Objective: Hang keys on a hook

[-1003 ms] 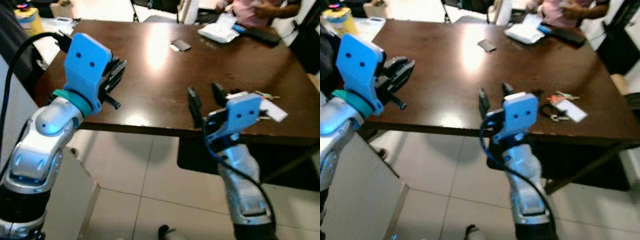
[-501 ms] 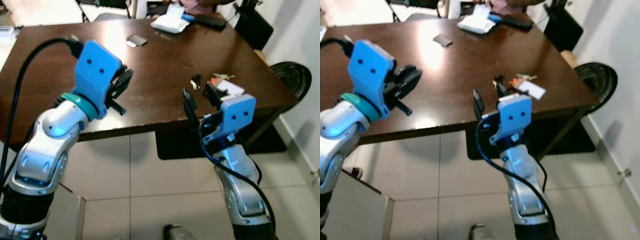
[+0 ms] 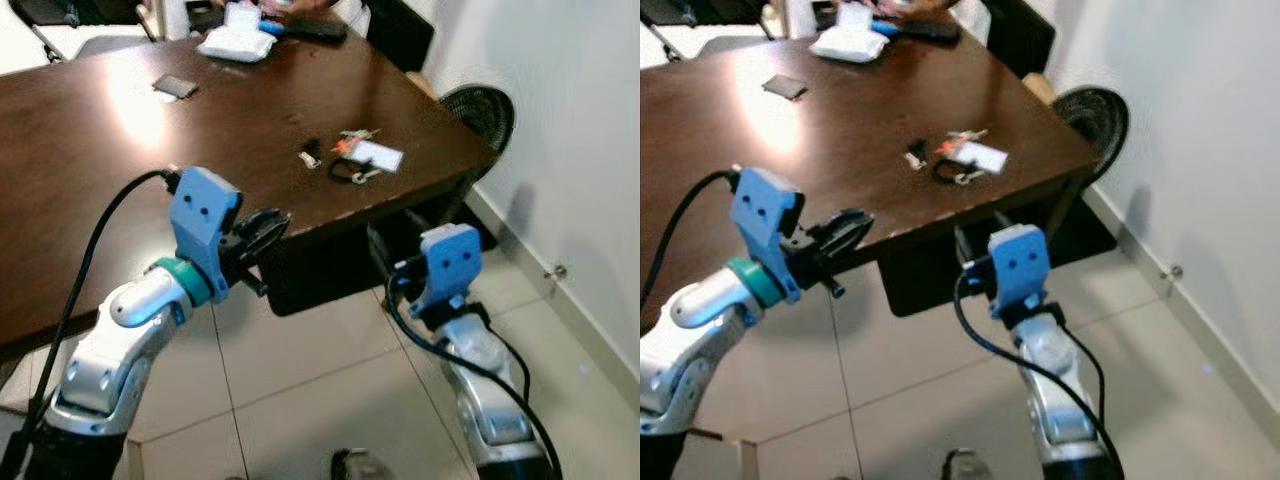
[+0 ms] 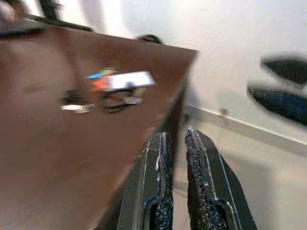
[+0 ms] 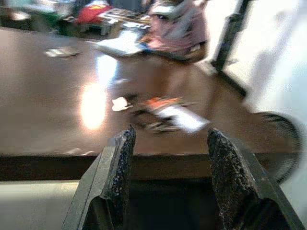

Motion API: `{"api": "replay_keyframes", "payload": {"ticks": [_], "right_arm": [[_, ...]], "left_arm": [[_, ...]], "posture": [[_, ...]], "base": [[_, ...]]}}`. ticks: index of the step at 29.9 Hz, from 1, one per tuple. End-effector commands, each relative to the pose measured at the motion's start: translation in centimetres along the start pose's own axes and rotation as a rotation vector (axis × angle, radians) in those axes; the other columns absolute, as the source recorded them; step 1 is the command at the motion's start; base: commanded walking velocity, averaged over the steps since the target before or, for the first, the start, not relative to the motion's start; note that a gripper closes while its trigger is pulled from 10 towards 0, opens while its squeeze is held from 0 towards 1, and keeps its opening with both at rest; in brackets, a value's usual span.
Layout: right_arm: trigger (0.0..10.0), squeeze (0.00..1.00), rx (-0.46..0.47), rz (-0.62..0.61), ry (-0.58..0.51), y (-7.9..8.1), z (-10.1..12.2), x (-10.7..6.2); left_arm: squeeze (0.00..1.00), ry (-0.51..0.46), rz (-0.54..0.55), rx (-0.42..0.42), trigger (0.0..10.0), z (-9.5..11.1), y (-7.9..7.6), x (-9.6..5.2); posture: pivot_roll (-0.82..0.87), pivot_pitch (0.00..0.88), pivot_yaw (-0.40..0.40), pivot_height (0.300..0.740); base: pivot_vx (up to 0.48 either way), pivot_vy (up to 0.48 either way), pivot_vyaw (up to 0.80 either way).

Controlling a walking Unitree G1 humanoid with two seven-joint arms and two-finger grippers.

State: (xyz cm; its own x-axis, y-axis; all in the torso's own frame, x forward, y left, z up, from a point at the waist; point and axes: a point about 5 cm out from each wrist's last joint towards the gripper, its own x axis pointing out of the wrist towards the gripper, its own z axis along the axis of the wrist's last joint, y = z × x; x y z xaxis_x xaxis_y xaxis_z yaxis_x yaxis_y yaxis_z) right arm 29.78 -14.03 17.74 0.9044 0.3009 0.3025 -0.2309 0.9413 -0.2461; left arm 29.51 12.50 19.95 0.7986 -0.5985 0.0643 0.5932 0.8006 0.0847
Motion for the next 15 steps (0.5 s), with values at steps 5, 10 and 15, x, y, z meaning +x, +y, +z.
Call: {"api": "replay_keyframes", "payload": {"ticks": [5, 10, 15], "right_arm": [[10.0, 0.0, 0.013, 0.016, -0.037, 0.3, 0.6, 0.3], [10.0, 0.0, 0.023, 0.035, -0.052, 0.7, 0.7, 0.4], [10.0, 0.0, 0.026, 0.039, -0.073, 0.7, 1.1, 0.8]], "left_arm": [[0.0, 0.009, 0.047, -0.047, 10.0, -0.7, 0.6, -0.5], [0.0, -0.03, 0.057, -0.027, 10.0, 0.2, 0.7, -0.5], [0.0, -0.054, 0.091, 0.021, 10.0, 1.1, 0.8, -0.1]], "posture": [[0.04, 0.079, 0.076, 0.74], [0.04, 0.08, 0.076, 0.74], [0.04, 0.069, 0.078, 0.74]], "base": [[0.0, 0.0, -0.8], [0.0, 0.0, -0.8], [0.0, 0.0, -0.8]]}}
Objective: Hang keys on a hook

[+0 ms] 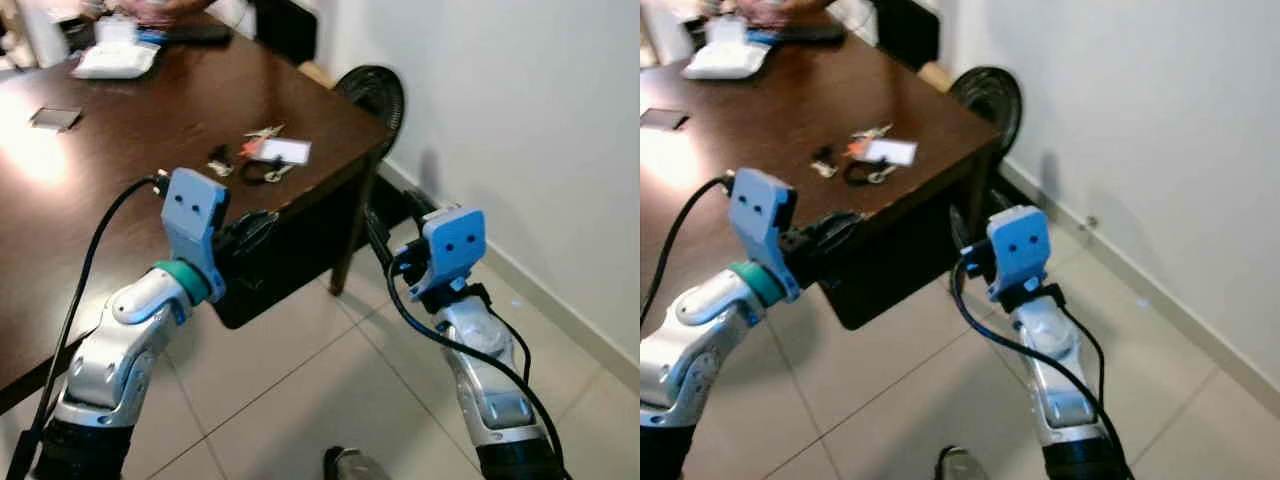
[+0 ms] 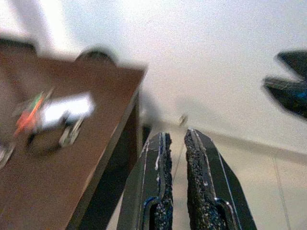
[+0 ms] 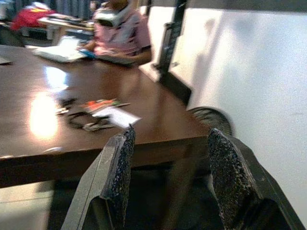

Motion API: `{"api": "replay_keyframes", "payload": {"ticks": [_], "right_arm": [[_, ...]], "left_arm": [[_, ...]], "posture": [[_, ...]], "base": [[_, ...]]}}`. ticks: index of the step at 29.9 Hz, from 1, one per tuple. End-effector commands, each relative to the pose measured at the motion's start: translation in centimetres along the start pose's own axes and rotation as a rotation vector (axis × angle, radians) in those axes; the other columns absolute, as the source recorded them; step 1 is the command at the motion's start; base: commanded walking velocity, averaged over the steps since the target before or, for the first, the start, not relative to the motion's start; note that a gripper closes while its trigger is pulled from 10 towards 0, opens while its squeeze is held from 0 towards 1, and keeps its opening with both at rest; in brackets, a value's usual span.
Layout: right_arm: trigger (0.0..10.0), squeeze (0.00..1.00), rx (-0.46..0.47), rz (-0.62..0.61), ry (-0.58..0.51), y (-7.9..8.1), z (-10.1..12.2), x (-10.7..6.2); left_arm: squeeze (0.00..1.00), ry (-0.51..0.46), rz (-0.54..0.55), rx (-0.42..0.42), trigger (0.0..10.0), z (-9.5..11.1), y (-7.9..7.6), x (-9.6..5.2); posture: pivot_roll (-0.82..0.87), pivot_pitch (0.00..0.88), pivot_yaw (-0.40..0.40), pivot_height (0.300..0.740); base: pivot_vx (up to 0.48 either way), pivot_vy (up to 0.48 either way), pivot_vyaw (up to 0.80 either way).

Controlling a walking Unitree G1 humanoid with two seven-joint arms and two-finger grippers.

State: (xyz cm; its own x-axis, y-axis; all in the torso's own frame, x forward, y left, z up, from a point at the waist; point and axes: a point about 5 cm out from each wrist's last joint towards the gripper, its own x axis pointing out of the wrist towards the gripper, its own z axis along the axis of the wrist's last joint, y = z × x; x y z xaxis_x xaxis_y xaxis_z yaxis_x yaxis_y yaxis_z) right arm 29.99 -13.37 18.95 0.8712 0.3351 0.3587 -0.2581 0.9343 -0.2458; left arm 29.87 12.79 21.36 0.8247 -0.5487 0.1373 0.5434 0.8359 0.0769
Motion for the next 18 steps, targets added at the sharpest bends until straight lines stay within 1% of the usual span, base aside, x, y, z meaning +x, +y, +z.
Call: {"api": "replay_keyframes", "payload": {"ticks": [1, 2, 3, 4, 5, 6, 7, 8, 9, 18], "right_arm": [[10.0, 0.0, 0.016, 0.012, -0.005, 0.4, -0.1, 0.1], [10.0, 0.0, 0.016, 0.008, -0.013, 0.3, 0.1, 0.2], [10.0, 0.0, 0.016, 0.008, -0.013, 0.3, 0.1, 0.2], [10.0, 0.0, 0.021, 0.006, -0.023, 0.3, 0.3, 0.3], [10.0, 0.0, 0.021, 0.006, -0.023, 0.3, 0.3, 0.3], [10.0, 0.0, 0.025, 0.013, -0.034, 0.4, 0.5, 0.3], [10.0, 0.0, 0.025, 0.013, -0.034, 0.4, 0.5, 0.3], [10.0, 0.0, 0.03, 0.031, -0.041, 0.8, 0.5, 0.2], [10.0, 0.0, 0.037, 0.044, -0.047, 1.1, 0.6, 0.1], [10.0, 0.0, 0.061, 0.066, -0.066, 1.7, 0.8, 0.0]], "left_arm": [[0.0, 0.014, 0.029, 0.024, 10.0, -0.2, 0.3, -0.3], [0.0, 0.002, 0.051, 0.049, 10.0, 0.1, 0.4, 0.0], [0.0, 0.002, 0.051, 0.049, 10.0, 0.1, 0.4, 0.0], [0.0, -0.003, 0.082, 0.078, 10.0, 0.4, 0.6, 0.2], [0.0, -0.003, 0.082, 0.078, 10.0, 0.4, 0.6, 0.2], [0.0, -0.019, 0.128, 0.112, 10.0, 0.7, 1.0, 0.5], [0.0, -0.019, 0.128, 0.112, 10.0, 0.7, 1.0, 0.5], [0.0, -0.027, 0.177, 0.143, 10.0, 0.9, 1.4, 0.8], [0.0, -0.035, 0.206, 0.157, 10.0, 1.0, 1.6, 0.9], [0.0, -0.048, 0.235, 0.163, 10.0, 1.3, 1.7, 1.3]], "posture": [[0.04, 0.069, 0.078, 0.74], [0.03, 0.068, 0.077, 0.74], [0.03, 0.068, 0.077, 0.74], [0.03, 0.067, 0.076, 0.74], [0.03, 0.067, 0.076, 0.74], [0.03, 0.066, 0.075, 0.74], [0.03, 0.066, 0.075, 0.74], [0.03, 0.063, 0.075, 0.74], [0.03, 0.059, 0.076, 0.74], [0.03, 0.056, 0.072, 0.74]], "base": [[0.0, 0.0, -0.8], [0.0, 0.0, -0.8], [0.0, 0.0, -0.8], [0.0, 0.0, -0.8], [0.0, 0.0, -0.8], [0.0, 0.0, 0.0], [0.0, 0.0, 0.0], [0.337, 0.0, 0.0], [0.371, 0.0, 0.0], [0.368, 0.0, 0.0]]}}
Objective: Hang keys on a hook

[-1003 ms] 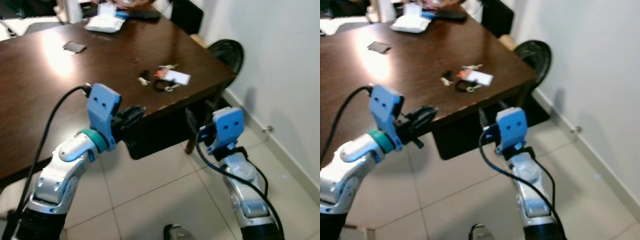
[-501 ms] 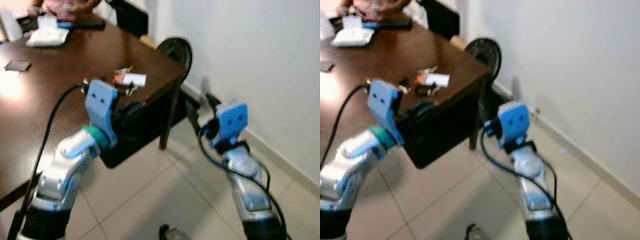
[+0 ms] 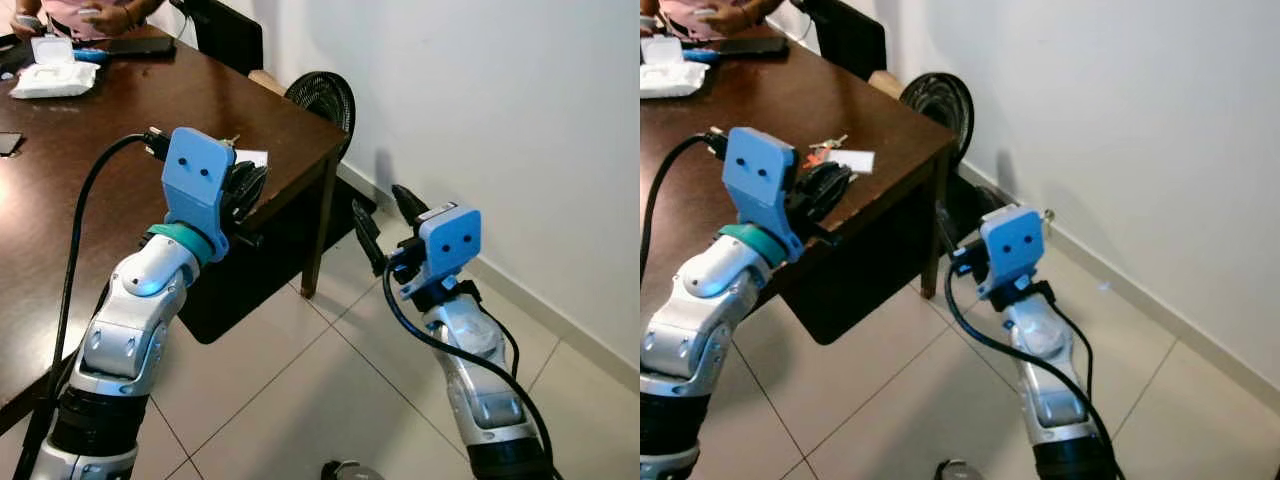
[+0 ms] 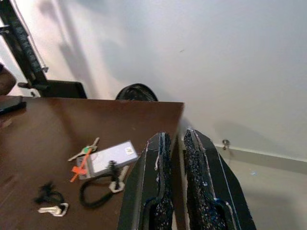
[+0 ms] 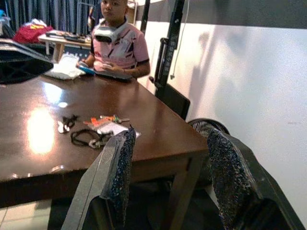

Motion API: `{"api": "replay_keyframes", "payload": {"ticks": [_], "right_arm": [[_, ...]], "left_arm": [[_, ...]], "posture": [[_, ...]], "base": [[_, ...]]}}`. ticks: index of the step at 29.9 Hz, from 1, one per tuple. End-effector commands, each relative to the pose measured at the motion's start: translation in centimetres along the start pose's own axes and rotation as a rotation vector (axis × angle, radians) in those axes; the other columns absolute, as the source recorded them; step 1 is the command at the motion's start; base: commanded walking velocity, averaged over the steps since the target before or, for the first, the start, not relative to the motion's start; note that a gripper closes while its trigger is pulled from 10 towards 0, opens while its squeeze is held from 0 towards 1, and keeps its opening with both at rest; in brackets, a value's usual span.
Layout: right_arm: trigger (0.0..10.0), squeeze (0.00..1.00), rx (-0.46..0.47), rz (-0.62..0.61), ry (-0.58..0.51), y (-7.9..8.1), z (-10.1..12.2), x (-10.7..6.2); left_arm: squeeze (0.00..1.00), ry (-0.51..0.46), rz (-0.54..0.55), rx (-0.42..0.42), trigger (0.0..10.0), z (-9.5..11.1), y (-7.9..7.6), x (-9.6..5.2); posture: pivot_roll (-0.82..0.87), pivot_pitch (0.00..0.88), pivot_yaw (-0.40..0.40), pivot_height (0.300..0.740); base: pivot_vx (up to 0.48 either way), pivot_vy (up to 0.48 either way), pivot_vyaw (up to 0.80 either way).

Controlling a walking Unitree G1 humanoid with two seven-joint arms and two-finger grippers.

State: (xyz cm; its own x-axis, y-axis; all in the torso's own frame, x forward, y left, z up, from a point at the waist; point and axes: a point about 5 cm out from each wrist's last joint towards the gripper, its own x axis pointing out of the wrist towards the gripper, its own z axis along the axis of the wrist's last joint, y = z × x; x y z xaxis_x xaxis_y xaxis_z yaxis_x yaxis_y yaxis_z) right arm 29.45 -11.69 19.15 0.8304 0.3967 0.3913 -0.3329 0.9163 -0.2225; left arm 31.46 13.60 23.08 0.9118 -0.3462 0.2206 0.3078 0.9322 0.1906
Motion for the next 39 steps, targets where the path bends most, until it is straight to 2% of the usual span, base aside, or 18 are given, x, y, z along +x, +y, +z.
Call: {"api": "replay_keyframes", "payload": {"ticks": [1, 28, 39], "right_arm": [[10.0, 0.0, 0.008, 0.009, -0.014, 0.07, 0.25, -0.12], [10.0, 0.0, 0.012, 0.03, -0.003, 0.23, 0.17, -0.26], [10.0, 0.0, 0.016, 0.002, -0.009, -0.24, 0.23, -0.33]], "left_arm": [[0.0, 0.005, 0.006, 0.008, 10.0, -0.16, -0.04, 0.17], [0.0, -0.003, 0.033, 0.012, 10.0, -0.08, -0.1, 0.37], [0.0, -0.006, 0.018, 0.017, 10.0, 0.01, -0.19, 0.37]], "posture": [[0.03, 0.053, 0.071, 0.74], [0.03, 0.068, 0.062, 0.74], [0.03, 0.076, 0.064, 0.74]], "base": [[0.349, 0.0, 0.0], [0.328, 0.0, 0.0], [0.299, 0.0, 0.0]]}}
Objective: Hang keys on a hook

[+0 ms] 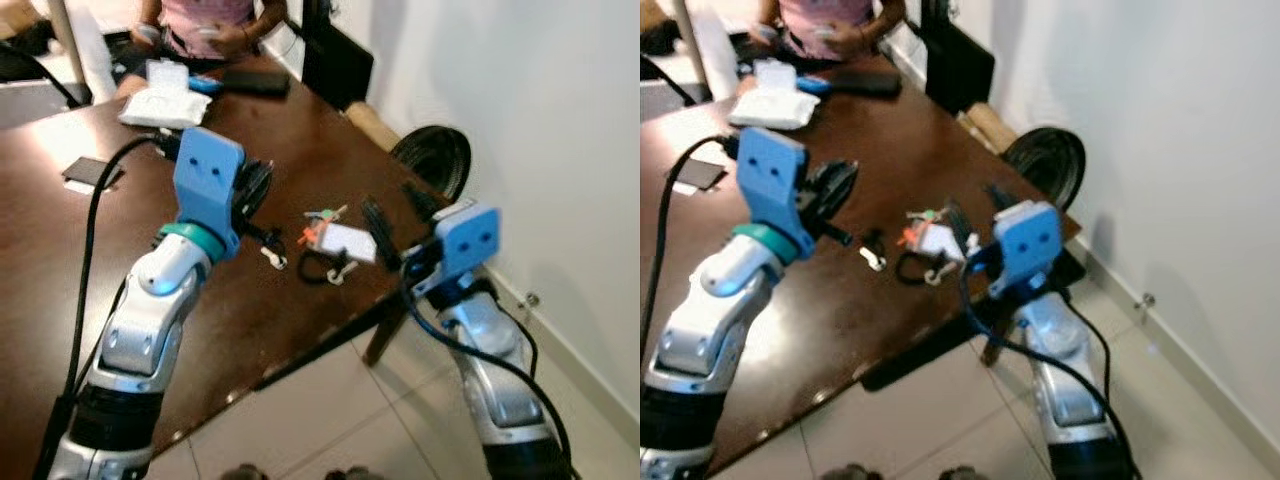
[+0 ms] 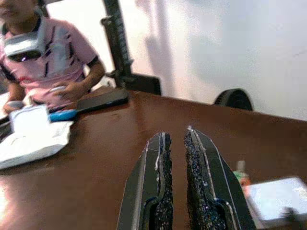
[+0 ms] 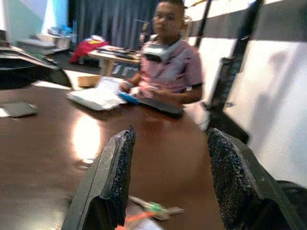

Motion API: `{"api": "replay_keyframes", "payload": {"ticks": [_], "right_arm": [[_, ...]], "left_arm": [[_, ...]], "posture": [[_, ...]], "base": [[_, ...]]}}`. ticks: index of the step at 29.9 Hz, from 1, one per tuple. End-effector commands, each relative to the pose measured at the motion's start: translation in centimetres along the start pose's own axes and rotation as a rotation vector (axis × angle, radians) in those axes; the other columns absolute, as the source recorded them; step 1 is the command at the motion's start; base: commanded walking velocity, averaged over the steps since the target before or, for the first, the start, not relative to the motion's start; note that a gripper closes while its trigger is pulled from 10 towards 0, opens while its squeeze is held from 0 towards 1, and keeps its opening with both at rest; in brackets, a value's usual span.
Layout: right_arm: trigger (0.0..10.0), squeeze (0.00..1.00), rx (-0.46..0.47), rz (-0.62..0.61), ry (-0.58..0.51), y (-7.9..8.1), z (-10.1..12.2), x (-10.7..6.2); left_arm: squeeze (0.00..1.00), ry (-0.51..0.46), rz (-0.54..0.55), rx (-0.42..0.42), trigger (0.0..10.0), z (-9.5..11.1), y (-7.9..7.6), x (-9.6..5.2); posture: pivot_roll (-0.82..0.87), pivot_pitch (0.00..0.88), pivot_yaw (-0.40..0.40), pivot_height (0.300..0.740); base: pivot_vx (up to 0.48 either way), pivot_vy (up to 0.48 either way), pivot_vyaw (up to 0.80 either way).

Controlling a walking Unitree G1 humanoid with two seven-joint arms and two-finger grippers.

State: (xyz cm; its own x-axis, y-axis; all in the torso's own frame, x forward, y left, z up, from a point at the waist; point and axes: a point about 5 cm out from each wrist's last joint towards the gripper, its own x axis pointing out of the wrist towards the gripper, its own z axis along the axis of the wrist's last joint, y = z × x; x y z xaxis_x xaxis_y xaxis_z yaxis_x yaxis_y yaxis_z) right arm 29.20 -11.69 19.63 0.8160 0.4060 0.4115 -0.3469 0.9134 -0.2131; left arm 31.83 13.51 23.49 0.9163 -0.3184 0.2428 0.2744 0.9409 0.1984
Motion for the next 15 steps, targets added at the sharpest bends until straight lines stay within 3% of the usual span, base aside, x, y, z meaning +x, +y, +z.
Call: {"api": "replay_keyframes", "payload": {"ticks": [1, 15], "right_arm": [[10.0, 0.0, 0.001, -0.009, 0.017, -0.22, -0.32, -0.36], [10.0, 0.0, 0.003, -0.006, 0.024, -0.16, -0.39, -0.56]], "left_arm": [[0.0, 0.011, -0.013, 0.001, 10.0, -0.28, -0.3, -0.11], [0.0, 0.012, -0.017, -0.001, 10.0, -0.28, -0.37, -0.09]], "posture": [[0.03, 0.076, 0.064, 0.74], [0.03, 0.083, 0.064, 0.74]], "base": [[0.3, 0.0, 0.0], [0.294, 0.0, 0.0]]}}
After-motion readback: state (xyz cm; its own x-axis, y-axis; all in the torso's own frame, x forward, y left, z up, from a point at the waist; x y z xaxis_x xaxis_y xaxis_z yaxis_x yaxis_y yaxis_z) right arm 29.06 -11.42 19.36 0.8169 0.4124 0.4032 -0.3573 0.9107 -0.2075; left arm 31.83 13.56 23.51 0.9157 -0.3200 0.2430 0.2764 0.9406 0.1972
